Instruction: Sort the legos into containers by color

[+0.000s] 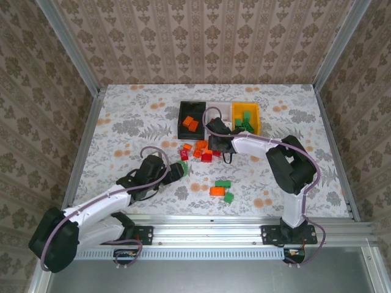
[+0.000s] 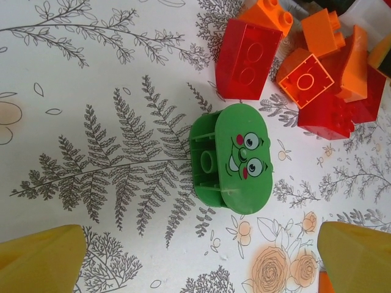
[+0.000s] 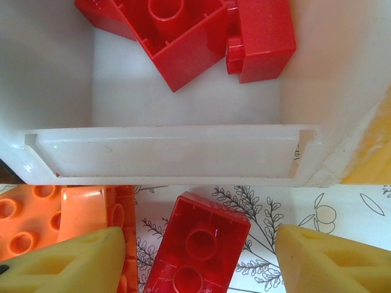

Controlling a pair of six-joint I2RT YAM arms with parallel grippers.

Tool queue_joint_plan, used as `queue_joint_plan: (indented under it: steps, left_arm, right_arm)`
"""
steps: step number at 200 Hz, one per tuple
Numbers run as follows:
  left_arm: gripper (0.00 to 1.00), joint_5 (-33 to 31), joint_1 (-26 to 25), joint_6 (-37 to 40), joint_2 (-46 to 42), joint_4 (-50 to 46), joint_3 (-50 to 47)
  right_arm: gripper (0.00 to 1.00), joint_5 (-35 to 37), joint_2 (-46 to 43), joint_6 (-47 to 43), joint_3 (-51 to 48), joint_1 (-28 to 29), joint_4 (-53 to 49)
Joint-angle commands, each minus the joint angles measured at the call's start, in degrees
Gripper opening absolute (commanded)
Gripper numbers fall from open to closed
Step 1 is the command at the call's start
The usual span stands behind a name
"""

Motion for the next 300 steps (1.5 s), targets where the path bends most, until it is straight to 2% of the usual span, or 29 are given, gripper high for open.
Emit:
queue_joint_plan:
  steps: [1, 63, 95, 123, 150, 161, 208, 232, 261, 300]
  left_arm:
    - [1.00, 0.5, 0.4, 0.0, 0.1, -0.6, -0.3]
    - [1.00, 1.0, 0.2, -0.3, 1.0, 0.6, -0.1]
    - [1.00, 0.4, 0.1, -0.4, -0.1, 0.0, -0.6]
    - [1.00, 0.0, 0.1, -0.5, 0.0, 1.1, -1.1]
    - [1.00, 0.7, 0.1, 0.1, 1.4, 0.4, 0.2]
    - [1.00, 1.0, 0.0, 0.3, 1.6, -0.1, 0.5]
    - [1.00, 0.2, -0.1, -0.4, 0.3, 0.1, -0.8]
    - [1.00, 0.1, -0.1, 0.2, 0.8, -0.1, 0.4]
    - [1.00, 0.6, -0.1, 0.8, 1.8, -1.4, 2.5]
    - [1.00, 0.8, -0.2, 0.9, 1.3, -2.9, 2.9]
  right_arm:
    - [0.66, -0.3, -0.9, 1.0, -3.3, -0.2, -0.3]
    - [0.65, 0.4, -1.7, -0.1, -7.2, -0.1, -0.3]
    - [0.62, 1.9, -5.8, -0.7, -12.1, -0.2, 0.7]
    - [0.51, 2.9, -7.6, -3.9, -14.7, -1.1, 5.2]
    - [0.31, 0.8, -5.7, -6.7, -12.8, -1.3, 7.1]
    - [0.26, 1.6, -6.7, -7.0, -13.3, -0.7, 7.5]
    - [0.24, 5.9, -17.7, -9.1, -15.9, 2.8, 5.5]
    - [0.24, 5.3, -17.0, -12.8, -9.6, 1.3, 3.5]
    - [0.25, 0.6, -3.6, -17.4, 6.7, -3.5, -1.8]
    - [0.29, 0.0, 9.4, -20.1, 23.2, -6.3, -6.8]
